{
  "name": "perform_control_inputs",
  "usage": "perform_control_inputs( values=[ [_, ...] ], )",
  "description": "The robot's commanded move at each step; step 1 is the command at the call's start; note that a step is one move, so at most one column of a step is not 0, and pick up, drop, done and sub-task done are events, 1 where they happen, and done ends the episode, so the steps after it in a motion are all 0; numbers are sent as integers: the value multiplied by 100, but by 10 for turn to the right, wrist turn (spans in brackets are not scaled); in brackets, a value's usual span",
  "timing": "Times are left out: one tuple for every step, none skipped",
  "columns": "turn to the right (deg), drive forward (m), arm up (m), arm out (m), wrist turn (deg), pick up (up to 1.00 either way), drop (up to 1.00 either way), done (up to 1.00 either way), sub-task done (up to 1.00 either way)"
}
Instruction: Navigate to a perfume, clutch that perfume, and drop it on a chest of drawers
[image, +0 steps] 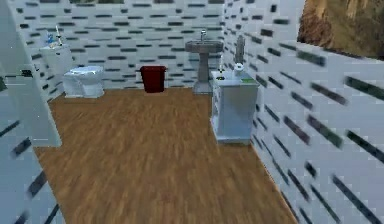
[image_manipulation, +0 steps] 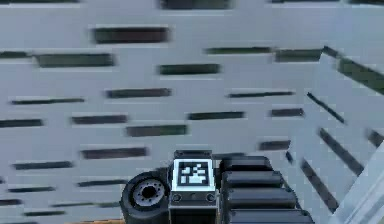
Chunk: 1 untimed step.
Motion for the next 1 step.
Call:
perform_control_inputs(
  values=[
    [0,100,0,0,0,0,0,0,0]
  ],
)
